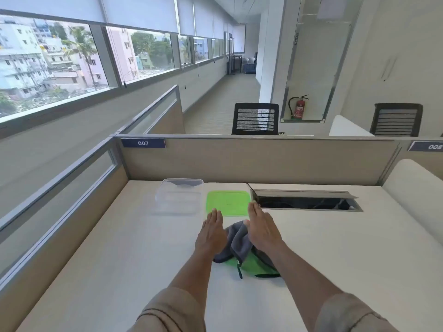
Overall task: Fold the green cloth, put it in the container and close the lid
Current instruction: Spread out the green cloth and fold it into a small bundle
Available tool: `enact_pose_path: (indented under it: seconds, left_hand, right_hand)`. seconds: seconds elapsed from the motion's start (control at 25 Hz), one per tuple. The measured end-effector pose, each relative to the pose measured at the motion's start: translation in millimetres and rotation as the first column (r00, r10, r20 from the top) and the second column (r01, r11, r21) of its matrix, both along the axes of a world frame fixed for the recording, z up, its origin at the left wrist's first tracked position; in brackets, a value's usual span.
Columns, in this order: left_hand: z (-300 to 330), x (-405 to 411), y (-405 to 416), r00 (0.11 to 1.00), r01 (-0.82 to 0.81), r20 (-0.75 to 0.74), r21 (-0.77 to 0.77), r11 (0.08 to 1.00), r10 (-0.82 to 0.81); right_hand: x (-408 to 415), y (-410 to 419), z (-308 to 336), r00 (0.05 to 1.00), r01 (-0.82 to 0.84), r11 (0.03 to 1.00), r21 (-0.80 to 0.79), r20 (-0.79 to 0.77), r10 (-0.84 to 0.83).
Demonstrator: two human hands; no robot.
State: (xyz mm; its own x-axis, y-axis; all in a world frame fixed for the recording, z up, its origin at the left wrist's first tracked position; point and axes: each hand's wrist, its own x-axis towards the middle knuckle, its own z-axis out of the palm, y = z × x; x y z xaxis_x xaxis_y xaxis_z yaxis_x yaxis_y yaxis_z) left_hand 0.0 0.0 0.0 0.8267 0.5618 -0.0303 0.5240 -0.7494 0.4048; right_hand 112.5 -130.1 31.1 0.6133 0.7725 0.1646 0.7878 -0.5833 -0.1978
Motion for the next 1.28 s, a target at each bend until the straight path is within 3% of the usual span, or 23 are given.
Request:
enact_pose_path:
  seconds: [0.16, 0.4, 0.64, 0.8, 1.08, 1.28]
  left_hand:
    - [-12.3, -13.2, -1.5, 0.993, 0.015, -0.119, -0.073, 0.997, -0.024]
    - [-34.9, -14.3, -7.0, 0.981, 0.061, -0.177, -0.118, 0.991, -0.081]
    - [-37.3, -11.9, -18.0, 0.978, 0.116, -0.18, 0.023, 0.993, -0.11]
    - [-38.1, -7.3, -25.4, 0.986, 0.141, -0.102, 0.084, 0.986, -0.133]
    - [-30.0, 0.7, -29.8, 0.994, 0.113, -0.021, 0.131, 0.985, -0.111]
    - [-16.0, 8.1, -31.8, 0.988, 0.134, 0.042, 0.233, 0.963, -0.147]
  right_hand:
    - [-12.3, -7.9, -28.1, 0.997, -0.003, 0.993, -0.114, -0.083, -0.007]
    - [-12.0, -14.5, -49.4, 0.988, -0.037, 0.992, -0.124, -0.154, 0.018]
    - [-17.3, -21.4, -61.0, 0.968, -0.077, 0.987, -0.143, -0.25, 0.039]
    - [-22.8, -25.9, -64.6, 0.95, -0.098, 0.987, -0.125, -0.307, 0.056]
    - [-33.3, -23.6, -60.5, 0.954, -0.062, 0.993, -0.101, -0.298, 0.03]
    - [-36.1, -17.5, -47.9, 0.988, 0.047, 0.999, -0.005, -0.148, -0.047]
